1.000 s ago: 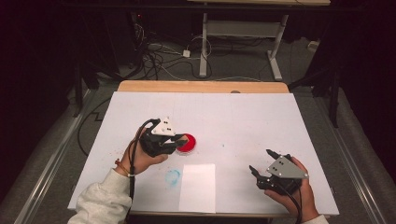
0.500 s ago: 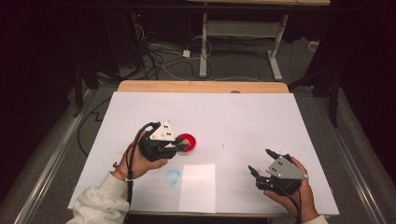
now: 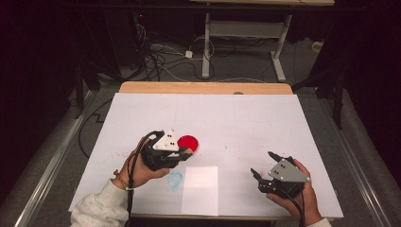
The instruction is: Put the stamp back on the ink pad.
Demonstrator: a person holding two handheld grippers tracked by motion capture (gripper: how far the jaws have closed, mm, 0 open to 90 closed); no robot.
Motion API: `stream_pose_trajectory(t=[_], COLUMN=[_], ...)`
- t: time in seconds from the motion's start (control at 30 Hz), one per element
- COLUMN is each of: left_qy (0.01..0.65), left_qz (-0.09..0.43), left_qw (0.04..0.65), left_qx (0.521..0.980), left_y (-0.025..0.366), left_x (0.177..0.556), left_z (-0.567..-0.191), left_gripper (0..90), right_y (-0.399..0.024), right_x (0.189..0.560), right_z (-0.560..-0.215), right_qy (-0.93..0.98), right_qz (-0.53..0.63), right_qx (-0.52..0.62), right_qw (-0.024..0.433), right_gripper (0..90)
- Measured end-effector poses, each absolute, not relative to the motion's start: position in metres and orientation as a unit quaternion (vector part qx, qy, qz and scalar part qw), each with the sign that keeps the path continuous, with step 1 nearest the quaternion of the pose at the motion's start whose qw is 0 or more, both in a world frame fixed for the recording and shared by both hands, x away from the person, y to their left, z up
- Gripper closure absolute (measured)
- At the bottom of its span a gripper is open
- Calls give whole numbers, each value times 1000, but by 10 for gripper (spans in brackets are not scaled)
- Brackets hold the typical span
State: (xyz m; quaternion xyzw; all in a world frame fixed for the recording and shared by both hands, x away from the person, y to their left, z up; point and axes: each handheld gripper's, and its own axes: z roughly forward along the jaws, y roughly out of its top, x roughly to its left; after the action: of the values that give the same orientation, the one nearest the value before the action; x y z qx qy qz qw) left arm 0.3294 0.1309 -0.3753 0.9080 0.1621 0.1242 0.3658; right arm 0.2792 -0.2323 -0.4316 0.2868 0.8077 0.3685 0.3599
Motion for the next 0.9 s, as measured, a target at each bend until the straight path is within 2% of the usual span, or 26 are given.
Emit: stream_pose_trajectory(t=[0.9], left_qy=[135], left_qz=[81], left_qw=[331], left_qx=[931], left_y=[111], left_x=[315], left_z=[-405], left_gripper=[738], right_y=[-229], right_x=[278], right_z=[-433], right_qy=[812], right_qz=[363], right_qx=[282], right_qw=[359], right_gripper=[253])
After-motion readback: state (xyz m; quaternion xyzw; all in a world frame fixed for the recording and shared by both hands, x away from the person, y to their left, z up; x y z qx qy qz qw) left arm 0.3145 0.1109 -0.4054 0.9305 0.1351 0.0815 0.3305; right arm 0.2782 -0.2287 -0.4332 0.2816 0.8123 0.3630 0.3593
